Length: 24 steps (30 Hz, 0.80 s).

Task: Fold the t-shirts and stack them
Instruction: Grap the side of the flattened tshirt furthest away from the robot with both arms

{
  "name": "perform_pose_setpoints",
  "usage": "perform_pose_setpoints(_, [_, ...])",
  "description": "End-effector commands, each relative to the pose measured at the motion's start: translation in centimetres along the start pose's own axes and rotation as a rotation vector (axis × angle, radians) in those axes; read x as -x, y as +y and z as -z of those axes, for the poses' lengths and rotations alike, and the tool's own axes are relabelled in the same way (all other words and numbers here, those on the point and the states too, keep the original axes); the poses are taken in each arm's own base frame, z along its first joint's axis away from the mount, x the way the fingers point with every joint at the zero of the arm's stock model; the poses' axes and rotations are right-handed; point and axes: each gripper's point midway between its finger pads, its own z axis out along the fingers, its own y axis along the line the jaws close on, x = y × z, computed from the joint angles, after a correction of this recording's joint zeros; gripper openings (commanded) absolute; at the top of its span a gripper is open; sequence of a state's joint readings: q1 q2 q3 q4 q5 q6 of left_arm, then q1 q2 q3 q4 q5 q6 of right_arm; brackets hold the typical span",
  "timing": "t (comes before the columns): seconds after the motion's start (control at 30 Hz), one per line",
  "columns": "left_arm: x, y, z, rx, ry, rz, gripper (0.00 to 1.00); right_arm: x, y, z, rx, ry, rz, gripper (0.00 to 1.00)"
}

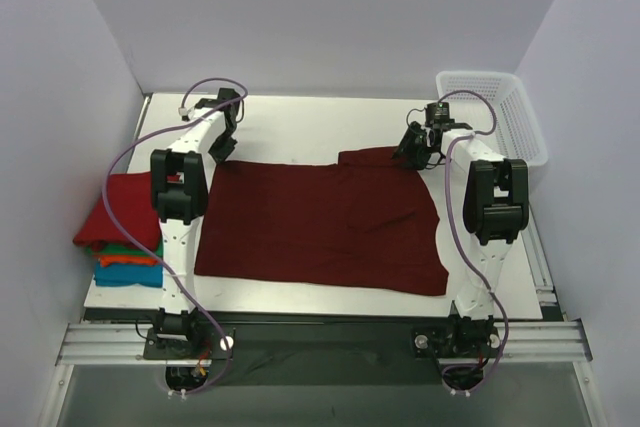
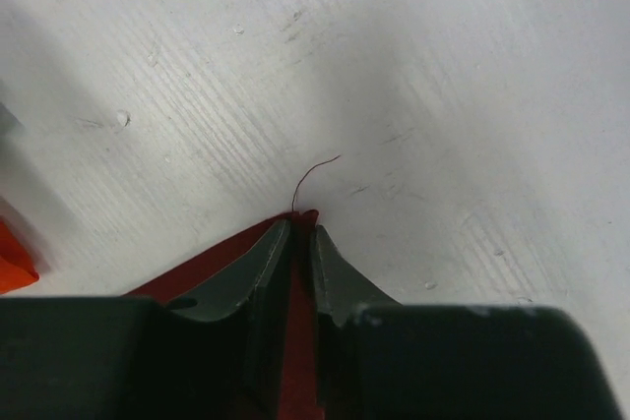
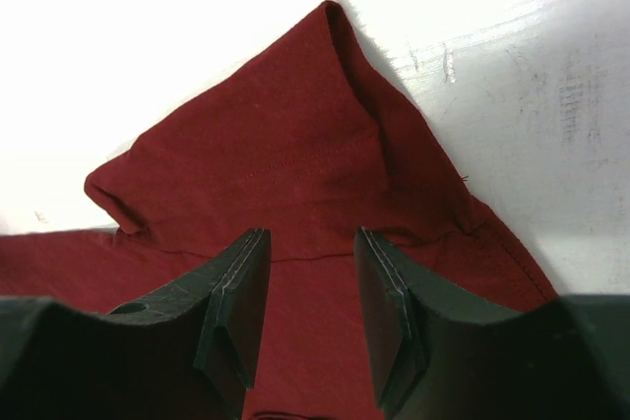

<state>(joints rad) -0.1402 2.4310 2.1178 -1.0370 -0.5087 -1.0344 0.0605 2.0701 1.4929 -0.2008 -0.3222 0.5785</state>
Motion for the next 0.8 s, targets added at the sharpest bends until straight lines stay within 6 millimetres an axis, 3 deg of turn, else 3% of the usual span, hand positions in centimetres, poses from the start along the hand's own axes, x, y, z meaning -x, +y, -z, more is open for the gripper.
perform_pose_setpoints(0.0, [0.7, 0.6, 0.7, -0.008, -0.008, 0.007, 0.23, 0.9, 0.8, 1.5, 0.017, -0.031, 0.0, 0.4])
perform_pose_setpoints(0.23, [1.0, 0.4, 1.8, -0.063, -0.013, 0.017, 0.13, 1.2, 0.4, 0.6, 0.004, -0.028, -0.02, 0.4])
perform_pose_setpoints(0.4, [1.1, 0.4, 2.6, -0.087, -0.021, 0.019, 0.13, 1.4, -0.5, 0.2, -0.029, -0.039, -0.035, 0.4])
perform_pose_setpoints(0.77, [0.7, 0.6, 2.3, -0.092, -0.018, 0.012, 0.13, 1.4, -2.0, -0.7, -0.057, -0.035, -0.054, 0.39])
